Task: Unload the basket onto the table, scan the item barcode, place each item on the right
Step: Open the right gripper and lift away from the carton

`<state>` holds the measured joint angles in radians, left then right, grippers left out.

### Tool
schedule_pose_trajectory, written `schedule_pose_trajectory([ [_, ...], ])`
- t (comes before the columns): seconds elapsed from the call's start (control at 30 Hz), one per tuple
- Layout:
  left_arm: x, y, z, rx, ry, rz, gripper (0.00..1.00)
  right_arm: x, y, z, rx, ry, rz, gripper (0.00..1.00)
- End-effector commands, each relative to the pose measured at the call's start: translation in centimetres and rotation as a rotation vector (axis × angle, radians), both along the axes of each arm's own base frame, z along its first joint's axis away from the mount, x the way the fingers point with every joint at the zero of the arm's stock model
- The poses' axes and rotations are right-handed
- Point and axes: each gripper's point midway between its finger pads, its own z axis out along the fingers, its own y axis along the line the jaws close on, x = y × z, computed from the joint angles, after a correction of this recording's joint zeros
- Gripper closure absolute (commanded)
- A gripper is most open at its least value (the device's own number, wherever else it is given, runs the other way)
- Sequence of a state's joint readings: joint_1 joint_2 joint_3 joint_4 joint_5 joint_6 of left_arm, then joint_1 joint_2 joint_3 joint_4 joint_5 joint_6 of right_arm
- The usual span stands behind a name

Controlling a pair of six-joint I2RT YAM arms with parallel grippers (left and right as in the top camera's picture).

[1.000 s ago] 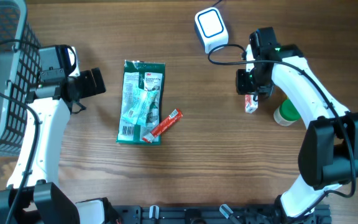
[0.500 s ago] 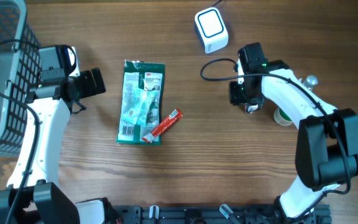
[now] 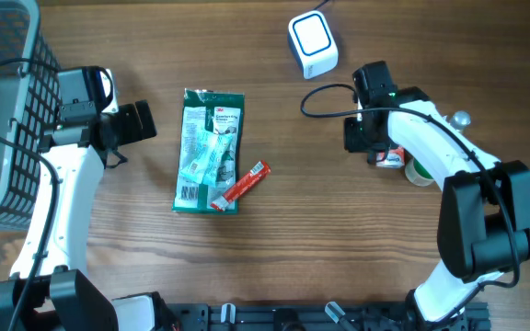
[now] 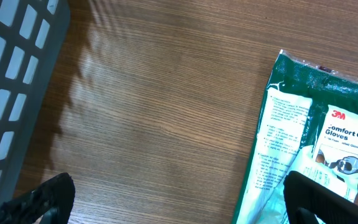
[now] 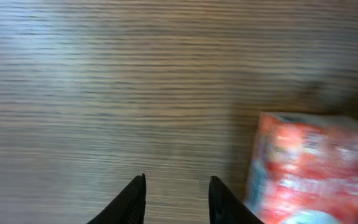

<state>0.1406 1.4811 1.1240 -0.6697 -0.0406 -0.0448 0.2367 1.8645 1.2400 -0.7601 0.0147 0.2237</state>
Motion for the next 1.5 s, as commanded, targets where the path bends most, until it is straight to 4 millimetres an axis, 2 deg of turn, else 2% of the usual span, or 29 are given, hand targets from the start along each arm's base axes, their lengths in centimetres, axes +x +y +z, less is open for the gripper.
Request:
schedule_pose_trajectory([
  [0.0, 0.1, 0.3, 0.1, 0.016, 0.0, -0.004, 0.0, 0.5, 1.6, 0.1, 0.09, -0.001, 0.004, 0.67],
  [0.17, 0.1, 0.3, 0.1, 0.016, 0.0, -0.004, 0.0, 0.3, -0.2, -0.7, -0.002, -0.014, -0.017, 0.7],
  [0.3, 0.1, 0.3, 0.1, 0.016, 0.0, -0.004, 0.0, 0.3, -2.5, -1.0, -0.134, -0.033, -0.044, 0.7],
  [0.67, 0.1, 0.3, 0.1, 0.016, 0.0, -0.004, 0.0, -0.1, -3.4, -1.5, -0.135, -0.02, -0.088, 0.7],
  [0.83, 0.1, 0.3, 0.1, 0.016, 0.0, -0.004, 0.0, -0.6, -2.5, -2.3, -0.078, -0.004, -0.073, 0.68],
  [1.1, 0.1, 0.3, 0.1, 0.016, 0.0, -0.004, 0.0, -1.0, -7.0, -1.6, -0.311, -0.008, -0.099, 0.67],
  [1.27, 0.1, 0.3, 0.1, 0.016, 0.0, -0.004, 0.0, -2.0, -9.0, -1.8, -0.303, 0.046, -0.151, 0.68],
  [1.47, 0.1, 0.3, 0.1, 0.016, 0.0, -0.004, 0.0, -2.9, -8.8, -2.4, -0.187, 0.105, -0.182, 0.68],
])
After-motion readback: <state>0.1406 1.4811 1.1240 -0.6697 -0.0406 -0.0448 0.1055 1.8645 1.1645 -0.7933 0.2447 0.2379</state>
